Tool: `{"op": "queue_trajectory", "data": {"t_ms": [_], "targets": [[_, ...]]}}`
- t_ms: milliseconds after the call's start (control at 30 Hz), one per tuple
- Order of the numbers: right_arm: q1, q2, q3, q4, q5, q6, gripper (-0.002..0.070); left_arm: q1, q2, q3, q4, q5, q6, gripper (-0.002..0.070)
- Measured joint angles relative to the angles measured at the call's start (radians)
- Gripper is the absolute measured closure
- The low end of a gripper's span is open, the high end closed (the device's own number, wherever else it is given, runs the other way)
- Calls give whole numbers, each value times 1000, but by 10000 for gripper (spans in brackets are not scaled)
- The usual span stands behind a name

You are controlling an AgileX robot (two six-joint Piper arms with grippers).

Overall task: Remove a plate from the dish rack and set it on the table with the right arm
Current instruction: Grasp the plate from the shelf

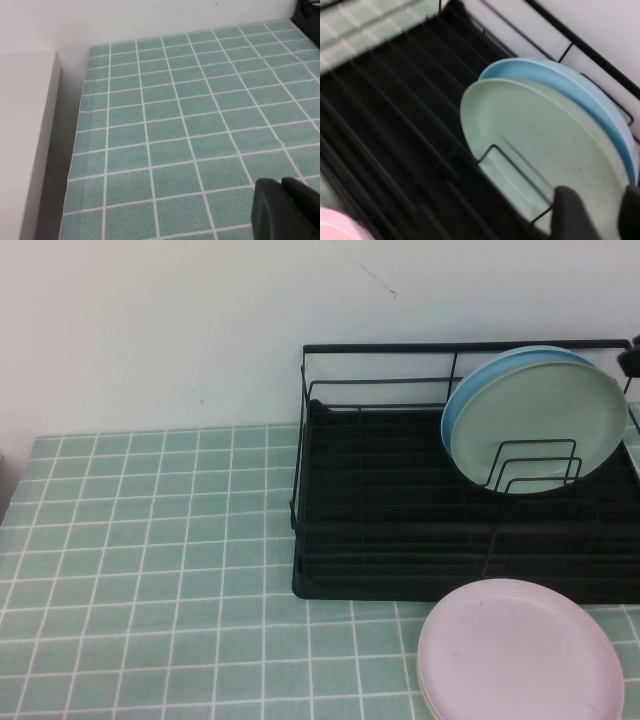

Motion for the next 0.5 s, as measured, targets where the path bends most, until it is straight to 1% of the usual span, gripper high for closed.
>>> {"op": "queue_trajectory", "data": {"t_ms": [100,200,267,333,400,500], "targets": [[0,114,-115,-23,59,-70,396,0,0,0,0,0,0,678],[0,214,-206,-61,127,-119,337,0,0,0,0,0,0,678],[0,258,-252,-96,155,-163,323,0,0,0,0,0,0,678],[0,292,-277,-119,161,-242,318,0,0,0,0,0,0,678],[0,320,-292,-131,161,-322,316,0,0,0,0,0,0,678],[0,348,-301,-135,134,-385,315,0,0,0,0,0,0,678]]}}
